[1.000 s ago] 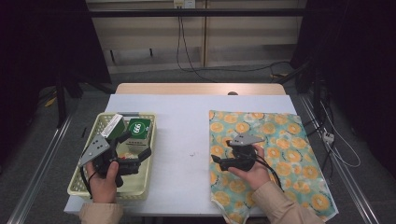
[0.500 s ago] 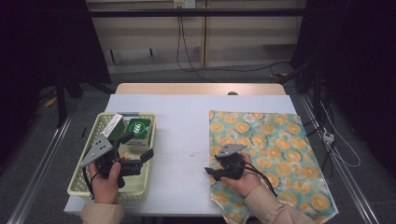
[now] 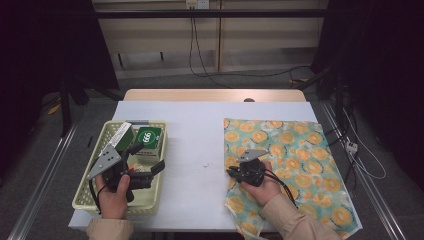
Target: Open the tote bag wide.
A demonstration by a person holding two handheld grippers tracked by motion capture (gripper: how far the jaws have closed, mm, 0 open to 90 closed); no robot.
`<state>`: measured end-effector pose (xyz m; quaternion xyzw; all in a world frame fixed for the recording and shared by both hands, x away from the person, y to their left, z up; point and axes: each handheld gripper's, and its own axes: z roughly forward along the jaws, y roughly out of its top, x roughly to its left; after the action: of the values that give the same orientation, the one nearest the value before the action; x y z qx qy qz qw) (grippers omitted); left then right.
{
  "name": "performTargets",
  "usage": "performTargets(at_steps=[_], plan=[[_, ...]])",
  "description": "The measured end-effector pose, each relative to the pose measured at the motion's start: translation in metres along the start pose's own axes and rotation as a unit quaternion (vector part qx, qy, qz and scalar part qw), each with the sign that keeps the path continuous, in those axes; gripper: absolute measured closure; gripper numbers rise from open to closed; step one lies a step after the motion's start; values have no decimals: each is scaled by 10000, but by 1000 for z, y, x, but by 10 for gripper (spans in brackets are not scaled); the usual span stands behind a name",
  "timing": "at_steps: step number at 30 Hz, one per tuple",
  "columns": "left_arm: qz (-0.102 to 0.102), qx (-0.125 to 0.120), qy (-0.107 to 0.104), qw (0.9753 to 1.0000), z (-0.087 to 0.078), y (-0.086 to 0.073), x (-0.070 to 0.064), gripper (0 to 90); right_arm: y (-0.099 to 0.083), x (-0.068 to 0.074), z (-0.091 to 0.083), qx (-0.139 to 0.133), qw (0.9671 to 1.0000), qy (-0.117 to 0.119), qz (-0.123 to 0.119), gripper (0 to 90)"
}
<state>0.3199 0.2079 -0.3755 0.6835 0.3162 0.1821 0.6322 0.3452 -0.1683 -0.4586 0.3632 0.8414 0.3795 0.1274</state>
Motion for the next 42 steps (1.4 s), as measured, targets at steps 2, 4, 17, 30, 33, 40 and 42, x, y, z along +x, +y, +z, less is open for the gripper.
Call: performTargets(at_steps=[2, 4, 17, 30, 33, 40, 42], plan=[[-24, -18, -3, 10000, 0, 0, 0, 29, 1, -2, 0, 17, 10000, 19, 23, 893], [-49, -45, 1, 10000, 0, 0, 0, 29, 3, -2, 0, 62, 10000, 42, 47, 900], [-30, -24, -41, 10000, 3, 1, -1, 29, 31, -21, -1, -172, 9986, 377, 334, 900], [28, 128, -121, 9998, 9, 1, -7, 28, 87, -47, 23, -412, 9982, 309, 292, 900], [32, 106, -118, 9999, 8, 2, -8, 29, 98, -56, 36, -412, 9980, 272, 397, 900], [-21, 36, -15, 10000, 2, 3, -5, 29, 133, -74, 59, -603, 9970, -53, 491, 900], [-10, 31, 8, 10000, 1, 3, -4, 29, 142, -78, 63, -851, 9953, -97, 459, 872]])
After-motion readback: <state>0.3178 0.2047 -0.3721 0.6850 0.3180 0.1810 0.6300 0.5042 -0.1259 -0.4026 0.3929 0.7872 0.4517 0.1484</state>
